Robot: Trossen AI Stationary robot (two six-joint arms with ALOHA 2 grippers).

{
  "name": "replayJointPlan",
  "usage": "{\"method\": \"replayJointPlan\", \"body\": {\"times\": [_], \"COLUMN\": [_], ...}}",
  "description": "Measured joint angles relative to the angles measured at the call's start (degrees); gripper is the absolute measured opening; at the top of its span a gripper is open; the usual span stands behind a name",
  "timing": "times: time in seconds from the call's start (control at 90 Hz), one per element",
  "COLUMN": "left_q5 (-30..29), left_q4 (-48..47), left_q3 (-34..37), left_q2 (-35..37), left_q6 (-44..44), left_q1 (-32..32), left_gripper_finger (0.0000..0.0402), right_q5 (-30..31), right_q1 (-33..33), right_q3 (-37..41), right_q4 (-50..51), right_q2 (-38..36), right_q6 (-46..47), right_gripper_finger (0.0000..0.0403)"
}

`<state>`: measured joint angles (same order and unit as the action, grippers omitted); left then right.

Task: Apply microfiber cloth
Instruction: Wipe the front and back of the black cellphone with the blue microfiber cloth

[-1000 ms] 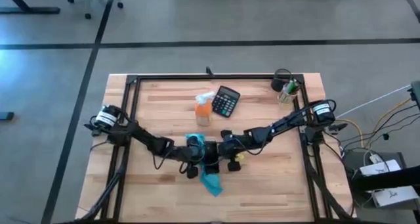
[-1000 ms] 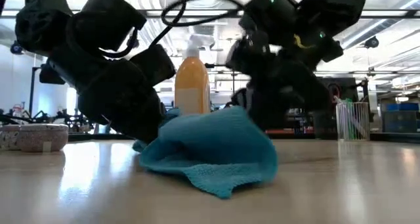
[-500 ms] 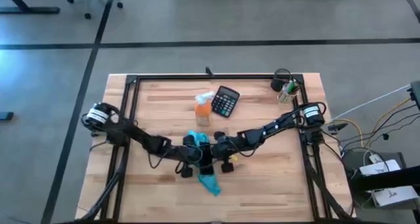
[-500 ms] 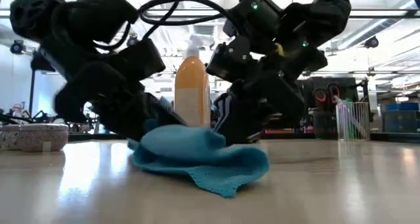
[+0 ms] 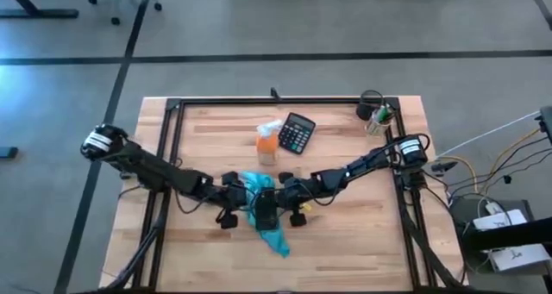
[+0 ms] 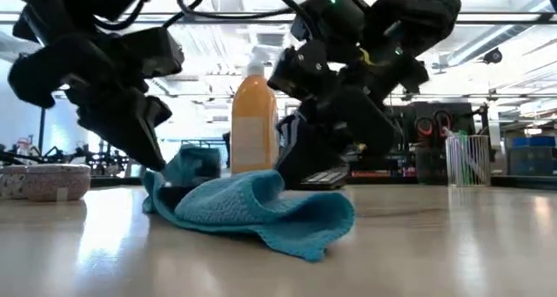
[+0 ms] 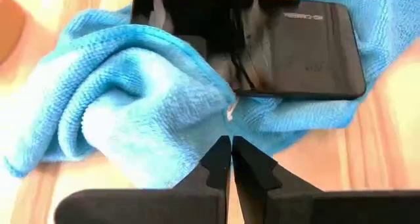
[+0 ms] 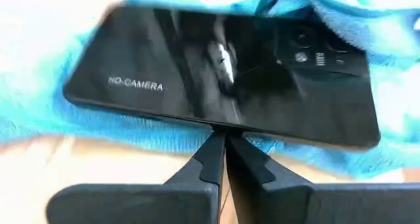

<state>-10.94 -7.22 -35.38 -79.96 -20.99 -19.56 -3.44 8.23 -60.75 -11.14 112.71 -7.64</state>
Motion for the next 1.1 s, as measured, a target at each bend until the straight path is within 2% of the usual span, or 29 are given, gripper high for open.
{"method": "replayJointPlan", "body": {"times": [0.167,0.278,0.344,0.467,0.589,0.789,0.933,1.1], "left_q5": [-0.28,-0.53,-1.02,-2.69,-3.61,-3.83,-3.2,-2.98], "left_q4": [3.75,10.41,14.76,19.45,22.38,21.97,20.13,10.17], "left_q3": [-0.04,-0.05,0.02,0.04,-0.06,-0.2,-0.19,0.05], "left_q2": [0.58,-1.22,-3.52,-9.02,-14.77,-18.0,-14.63,-8.79], "left_q6": [0.57,3.29,4.84,5.92,4.73,2.05,3.99,5.25], "left_q1": [-0.56,-0.67,-0.67,-0.66,-0.63,-0.63,-0.65,-0.65], "left_gripper_finger": [0.0,0.0,0.0,0.0,0.0,0.0,0.0,0.0], "right_q5": [0.46,0.53,1.44,7.09,9.2,6.11,6.05,6.23], "right_q1": [-0.09,-0.38,-0.53,-0.76,-0.79,-0.61,-0.63,-0.63], "right_q3": [-1.77,-2.69,-3.52,-5.98,-6.92,-6.35,-4.59,-4.25], "right_q4": [0.5,2.17,5.61,14.5,15.82,6.02,-3.28,-11.75], "right_q2": [-0.07,-0.09,-0.09,-0.6,-1.27,-0.38,3.65,8.92], "right_q6": [-2.42,-2.79,-3.35,-3.7,-3.82,-4.37,-3.39,-0.91], "right_gripper_finger": [0.0,0.0,0.0,0.0,0.0,0.0,0.0,0.0]}}
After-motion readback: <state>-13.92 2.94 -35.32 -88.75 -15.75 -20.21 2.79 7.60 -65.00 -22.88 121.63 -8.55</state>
